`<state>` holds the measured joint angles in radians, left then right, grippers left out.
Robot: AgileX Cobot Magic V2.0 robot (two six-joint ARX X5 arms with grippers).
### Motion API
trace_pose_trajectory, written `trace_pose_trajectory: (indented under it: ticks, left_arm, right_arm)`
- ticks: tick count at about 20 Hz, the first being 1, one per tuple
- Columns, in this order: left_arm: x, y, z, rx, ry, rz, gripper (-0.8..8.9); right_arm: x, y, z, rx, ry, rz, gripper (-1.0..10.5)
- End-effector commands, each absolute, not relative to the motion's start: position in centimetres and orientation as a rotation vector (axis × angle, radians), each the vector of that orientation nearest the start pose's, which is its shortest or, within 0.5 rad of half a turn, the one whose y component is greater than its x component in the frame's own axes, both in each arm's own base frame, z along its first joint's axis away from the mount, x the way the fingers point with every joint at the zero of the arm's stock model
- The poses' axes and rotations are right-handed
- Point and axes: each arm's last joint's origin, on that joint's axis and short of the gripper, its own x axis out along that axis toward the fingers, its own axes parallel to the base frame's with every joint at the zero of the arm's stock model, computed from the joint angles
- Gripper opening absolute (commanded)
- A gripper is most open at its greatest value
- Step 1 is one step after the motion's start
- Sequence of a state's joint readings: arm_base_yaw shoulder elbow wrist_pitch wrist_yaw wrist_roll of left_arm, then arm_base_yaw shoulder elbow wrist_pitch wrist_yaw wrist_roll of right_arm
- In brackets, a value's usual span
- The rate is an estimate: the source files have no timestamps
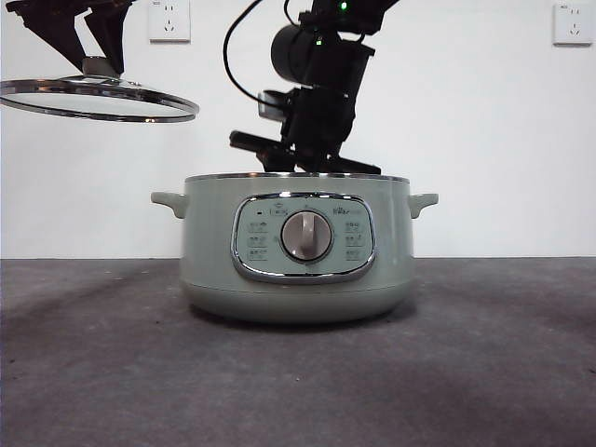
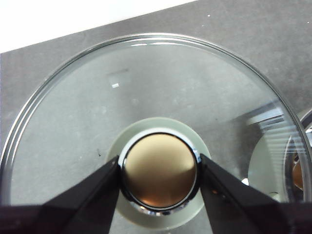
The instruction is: Pick up the corn,open the lid,put the corn in the pot,close the lid
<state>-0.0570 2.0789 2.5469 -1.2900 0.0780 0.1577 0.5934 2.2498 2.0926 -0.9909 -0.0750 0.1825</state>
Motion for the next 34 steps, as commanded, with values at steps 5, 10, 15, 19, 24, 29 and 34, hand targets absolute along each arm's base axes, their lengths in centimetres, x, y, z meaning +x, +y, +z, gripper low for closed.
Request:
trace_pose_trajectory:
  ticks: [5,10,15,19,24,29,34]
  left_arm:
    - [39.9,-2.6,44.0,0.137,0.747,-0.223,-0.08]
    - [39.9,-3.0,44.0,0.139,0.747,-0.233,-0.09]
    - [39.8,-3.9,44.0,0.143,0.747,-0.252,-0.09]
    - [39.7,-5.0,44.0,0.145,0.751,-0.276,-0.08]
    - [39.1,-7.9,43.9,0.16,0.76,-0.341,-0.08]
    - [37.7,-12.4,43.6,0.184,0.795,-0.443,-0.09]
    - [36.2,-16.3,43.6,0.19,0.799,-0.519,-0.09]
  right_arm:
    - [39.7,27.2,22.3,-0.17,1.219,0.478,-0.1]
    - [39.4,27.3,22.0,-0.201,1.24,0.451,0.0]
    - [38.7,27.8,21.9,-0.217,1.258,0.434,5.5]
    - [37.7,27.0,26.0,-0.223,1.163,0.421,5.4]
    - [31.3,23.4,37.6,-0.25,0.941,0.387,3.3]
    - [24.2,19.7,43.8,-0.317,0.852,0.293,-0.2]
    - [19.5,18.2,44.9,-0.36,0.827,0.353,-0.2]
